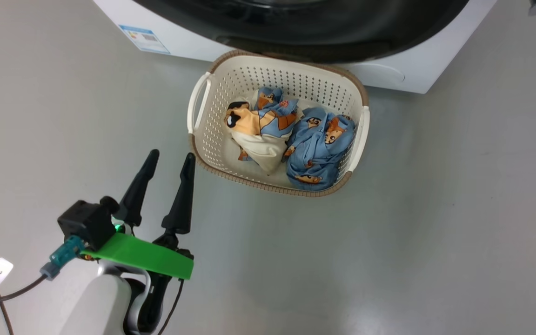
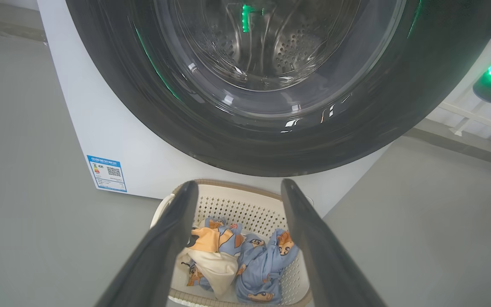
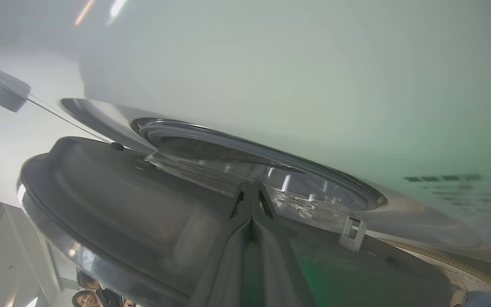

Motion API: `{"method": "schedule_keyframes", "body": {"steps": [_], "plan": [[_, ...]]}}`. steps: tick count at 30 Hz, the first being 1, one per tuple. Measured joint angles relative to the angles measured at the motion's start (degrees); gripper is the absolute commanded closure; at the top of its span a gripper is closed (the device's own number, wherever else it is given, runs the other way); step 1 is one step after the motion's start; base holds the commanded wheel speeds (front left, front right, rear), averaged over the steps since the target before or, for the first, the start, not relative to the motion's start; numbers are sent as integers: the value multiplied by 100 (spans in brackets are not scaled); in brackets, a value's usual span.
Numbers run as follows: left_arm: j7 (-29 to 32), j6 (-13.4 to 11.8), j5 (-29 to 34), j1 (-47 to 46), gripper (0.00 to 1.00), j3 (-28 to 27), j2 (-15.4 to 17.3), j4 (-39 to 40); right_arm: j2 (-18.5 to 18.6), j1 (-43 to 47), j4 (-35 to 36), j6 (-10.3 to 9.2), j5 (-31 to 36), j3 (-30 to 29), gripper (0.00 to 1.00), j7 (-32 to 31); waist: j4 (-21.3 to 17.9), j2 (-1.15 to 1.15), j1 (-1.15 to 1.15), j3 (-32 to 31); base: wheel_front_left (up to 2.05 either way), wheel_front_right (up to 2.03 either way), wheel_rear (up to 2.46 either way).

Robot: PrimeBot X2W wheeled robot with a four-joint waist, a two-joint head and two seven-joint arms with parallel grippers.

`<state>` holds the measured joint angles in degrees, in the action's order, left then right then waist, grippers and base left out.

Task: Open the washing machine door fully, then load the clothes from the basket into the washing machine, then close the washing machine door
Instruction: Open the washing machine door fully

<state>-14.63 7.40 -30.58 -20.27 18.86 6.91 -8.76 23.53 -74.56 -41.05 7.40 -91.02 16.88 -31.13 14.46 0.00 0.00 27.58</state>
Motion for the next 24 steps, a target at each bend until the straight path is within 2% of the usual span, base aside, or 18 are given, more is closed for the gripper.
{"method": "schedule_keyframes", "body": {"steps": [14, 24], "plan": [[0, 0, 18, 103, 0, -73, 47, -55, -68, 787, 506, -1, 85, 286, 100, -265, -81, 0, 0, -462, 0, 0, 0], [0, 0, 60, 497, 0, -149, 51, -92, -275, 1456, 840, 0, 85, 580, 100, -533, -119, 0, 0, -873, 0, 0, 0]]}}
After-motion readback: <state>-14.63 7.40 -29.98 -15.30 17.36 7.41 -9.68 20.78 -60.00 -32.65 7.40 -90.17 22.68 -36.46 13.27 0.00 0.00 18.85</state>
